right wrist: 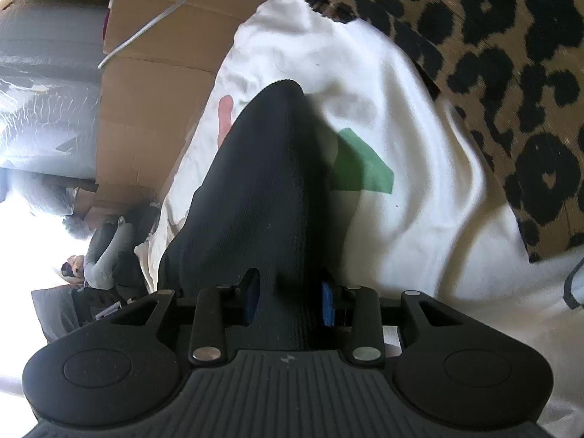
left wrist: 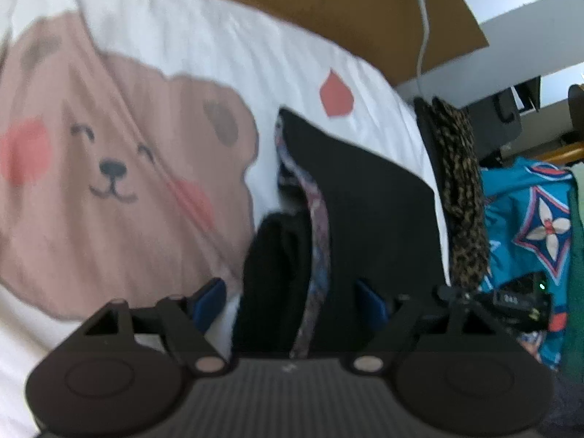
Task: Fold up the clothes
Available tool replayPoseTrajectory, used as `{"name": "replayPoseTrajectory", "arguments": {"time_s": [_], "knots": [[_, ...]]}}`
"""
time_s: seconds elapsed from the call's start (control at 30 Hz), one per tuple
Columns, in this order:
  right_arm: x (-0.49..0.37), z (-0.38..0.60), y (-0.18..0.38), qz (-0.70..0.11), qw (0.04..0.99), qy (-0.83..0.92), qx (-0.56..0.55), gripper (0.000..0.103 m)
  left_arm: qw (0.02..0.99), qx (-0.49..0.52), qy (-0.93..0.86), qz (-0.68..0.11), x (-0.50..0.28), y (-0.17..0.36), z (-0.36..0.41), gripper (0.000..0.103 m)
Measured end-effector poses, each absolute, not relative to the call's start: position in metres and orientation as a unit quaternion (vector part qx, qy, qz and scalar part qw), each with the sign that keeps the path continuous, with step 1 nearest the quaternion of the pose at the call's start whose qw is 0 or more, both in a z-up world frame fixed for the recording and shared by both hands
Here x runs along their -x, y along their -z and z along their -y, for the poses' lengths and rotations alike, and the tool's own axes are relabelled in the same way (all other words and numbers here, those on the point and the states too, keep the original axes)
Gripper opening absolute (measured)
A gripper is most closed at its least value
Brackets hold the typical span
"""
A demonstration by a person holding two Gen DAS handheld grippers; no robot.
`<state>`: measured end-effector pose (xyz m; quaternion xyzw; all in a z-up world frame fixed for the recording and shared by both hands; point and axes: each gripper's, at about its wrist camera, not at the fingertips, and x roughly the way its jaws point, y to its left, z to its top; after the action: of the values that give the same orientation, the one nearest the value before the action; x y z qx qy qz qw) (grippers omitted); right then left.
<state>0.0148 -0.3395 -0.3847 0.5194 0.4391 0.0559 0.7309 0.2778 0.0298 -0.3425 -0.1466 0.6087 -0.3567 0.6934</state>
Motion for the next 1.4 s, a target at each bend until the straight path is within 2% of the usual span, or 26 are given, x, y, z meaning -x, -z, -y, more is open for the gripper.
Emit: {"name": "replayPoseTrajectory", "arguments": {"time_s": [0.1,0.13,0.17,0.27,0.4,0.63,0.9,0.93,1.03,1.07,1.1,1.2,1.27,1.33,1.37,1.4], "knots": [[-0.013,0.338,0.386,-0.44,0.728,-0.058,-0.522,0.035,0.682,0.161,0.372,-0.609,-0.278,0.342,-0.031,0.08],[-0.013,0.338,0.386,-0.44,0.728,-0.06,-0.522,0.035,0.678,0.166,0.377,-0.609,-0.279,0.341,-0.031,0.076],[-0.013,0.337,0.386,-0.44,0.727,-0.063,-0.523,0.035,0.674,0.171,0.381,-0.609,-0.279,0.341,-0.032,0.061],[-0.013,0.336,0.384,-0.438,0.726,-0.074,-0.525,0.035,0.662,0.185,0.396,-0.608,-0.279,0.34,-0.033,0.054],[-0.012,0.338,0.382,-0.429,0.724,-0.083,-0.534,0.036,0.65,0.199,0.412,-0.606,-0.279,0.339,-0.033,0.054],[-0.013,0.336,0.389,-0.428,0.722,-0.07,-0.539,0.036,0.668,0.196,0.377,-0.611,-0.282,0.357,-0.024,0.064],[-0.019,0.335,0.401,-0.41,0.712,-0.069,-0.566,0.036,0.668,0.219,0.389,-0.596,-0.28,0.366,-0.023,0.068],[-0.02,0.335,0.401,-0.409,0.711,-0.07,-0.568,0.036,0.665,0.224,0.389,-0.597,-0.28,0.367,-0.023,0.066],[-0.023,0.333,0.4,-0.403,0.713,-0.078,-0.568,0.036,0.665,0.223,0.394,-0.595,-0.277,0.367,-0.022,0.044],[-0.024,0.332,0.398,-0.399,0.715,-0.084,-0.568,0.032,0.665,0.224,0.397,-0.592,-0.277,0.367,-0.021,0.038],[-0.024,0.332,0.397,-0.391,0.715,-0.093,-0.571,0.023,0.663,0.229,0.4,-0.589,-0.277,0.366,-0.022,0.037],[-0.022,0.332,0.393,-0.379,0.715,-0.108,-0.578,0.02,0.667,0.224,0.401,-0.587,-0.277,0.365,-0.02,0.038],[-0.022,0.331,0.394,-0.384,0.717,-0.102,-0.573,0.022,0.666,0.224,0.39,-0.594,-0.28,0.368,-0.018,0.05],[-0.023,0.33,0.396,-0.391,0.718,-0.088,-0.569,0.027,0.656,0.243,0.381,-0.605,-0.284,0.373,-0.016,0.057],[-0.024,0.329,0.398,-0.394,0.719,-0.083,-0.567,0.033,0.654,0.249,0.378,-0.606,-0.286,0.375,-0.015,0.059],[-0.025,0.329,0.399,-0.396,0.72,-0.081,-0.564,0.033,0.655,0.249,0.378,-0.605,-0.286,0.375,-0.012,0.059]]}}
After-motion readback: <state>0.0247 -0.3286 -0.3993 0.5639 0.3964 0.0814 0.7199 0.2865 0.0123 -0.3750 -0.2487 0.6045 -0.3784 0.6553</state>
